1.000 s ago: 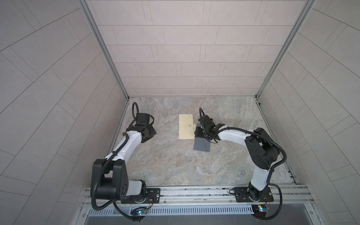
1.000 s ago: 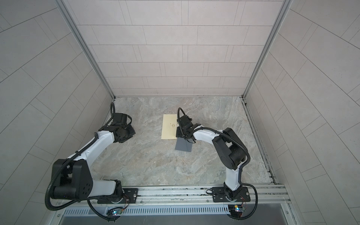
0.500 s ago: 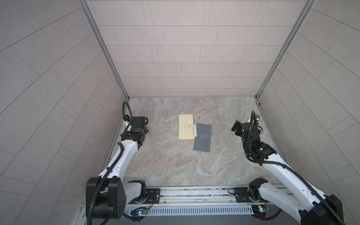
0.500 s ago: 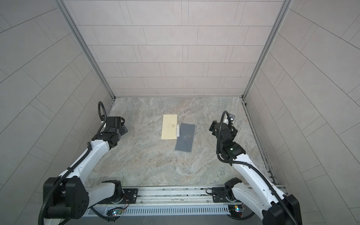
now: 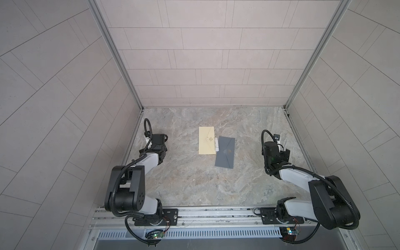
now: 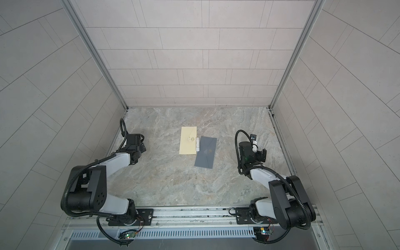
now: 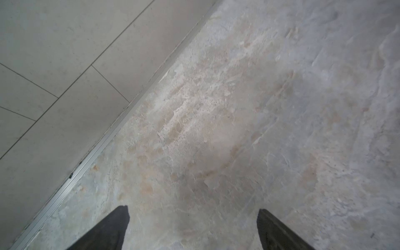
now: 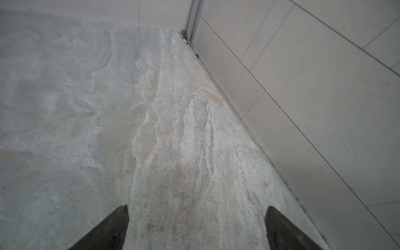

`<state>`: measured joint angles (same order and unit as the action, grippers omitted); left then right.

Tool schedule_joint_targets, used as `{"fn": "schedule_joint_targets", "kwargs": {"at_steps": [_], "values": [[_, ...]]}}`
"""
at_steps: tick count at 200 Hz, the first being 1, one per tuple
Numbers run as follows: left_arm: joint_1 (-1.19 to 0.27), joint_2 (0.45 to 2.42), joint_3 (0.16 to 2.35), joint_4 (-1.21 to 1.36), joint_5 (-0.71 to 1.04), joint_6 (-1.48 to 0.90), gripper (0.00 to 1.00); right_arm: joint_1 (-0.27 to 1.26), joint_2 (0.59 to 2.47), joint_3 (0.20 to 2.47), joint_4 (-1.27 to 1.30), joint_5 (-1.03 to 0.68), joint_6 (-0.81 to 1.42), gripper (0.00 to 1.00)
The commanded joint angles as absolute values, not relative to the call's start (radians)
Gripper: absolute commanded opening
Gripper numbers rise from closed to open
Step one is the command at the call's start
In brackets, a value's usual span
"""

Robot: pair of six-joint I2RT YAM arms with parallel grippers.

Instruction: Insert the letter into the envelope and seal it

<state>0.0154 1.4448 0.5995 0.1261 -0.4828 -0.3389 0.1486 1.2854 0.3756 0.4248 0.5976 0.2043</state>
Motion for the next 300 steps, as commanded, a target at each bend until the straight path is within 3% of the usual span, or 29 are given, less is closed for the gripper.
{"fn": "schedule_joint_targets", "kwargs": {"at_steps": [1, 23, 32, 42, 52, 63, 80, 93, 111, 130, 149, 171, 300], "values": [[0.026, 1.418, 0.502, 0.467, -0.506, -0.283, 1.00, 0.073, 1.340, 0.292, 0.826, 0.413, 0.130, 1.00], [0.028, 1.455, 0.470, 0.598, -0.478, -0.264, 1.00, 0.026, 1.599, 0.244, 1.218, 0.279, 0.089, 1.00], [0.025, 1.482, 0.469, 0.652, -0.465, -0.233, 1.00, 0.029, 1.552, 0.288, 1.063, 0.190, 0.058, 0.99], [0.023, 1.468, 0.476, 0.618, -0.410, -0.217, 1.00, 0.025, 1.472, 0.397, 0.717, 0.115, 0.057, 0.99], [0.022, 1.458, 0.463, 0.631, -0.341, -0.184, 1.00, 0.021, 1.543, 0.397, 0.840, 0.061, 0.003, 1.00], [0.016, 1.469, 0.449, 0.684, -0.291, -0.150, 1.00, 0.019, 1.567, 0.379, 0.913, 0.061, 0.019, 0.99], [-0.004, 1.516, 0.419, 0.761, -0.176, -0.083, 1.00, 0.018, 1.504, 0.445, 0.671, 0.075, 0.049, 1.00], [-0.016, 1.619, 0.376, 1.015, -0.185, -0.050, 1.00, 0.017, 1.538, 0.407, 0.818, 0.060, 0.016, 1.00], [-0.015, 1.539, 0.444, 0.737, -0.177, -0.070, 1.00, 0.016, 1.518, 0.430, 0.717, 0.069, 0.041, 1.00], [-0.015, 1.621, 0.406, 0.949, -0.161, -0.045, 1.00, 0.017, 1.529, 0.420, 0.771, 0.061, 0.022, 1.00], [-0.015, 1.576, 0.434, 0.815, -0.157, -0.050, 1.00, 0.018, 1.514, 0.429, 0.736, 0.063, 0.031, 1.00], [-0.030, 1.606, 0.403, 0.938, -0.178, -0.031, 1.00, 0.018, 1.511, 0.428, 0.731, 0.063, 0.029, 1.00], [-0.038, 1.603, 0.416, 0.897, -0.190, -0.028, 1.00, 0.001, 1.531, 0.454, 0.700, 0.035, 0.033, 1.00]]}}
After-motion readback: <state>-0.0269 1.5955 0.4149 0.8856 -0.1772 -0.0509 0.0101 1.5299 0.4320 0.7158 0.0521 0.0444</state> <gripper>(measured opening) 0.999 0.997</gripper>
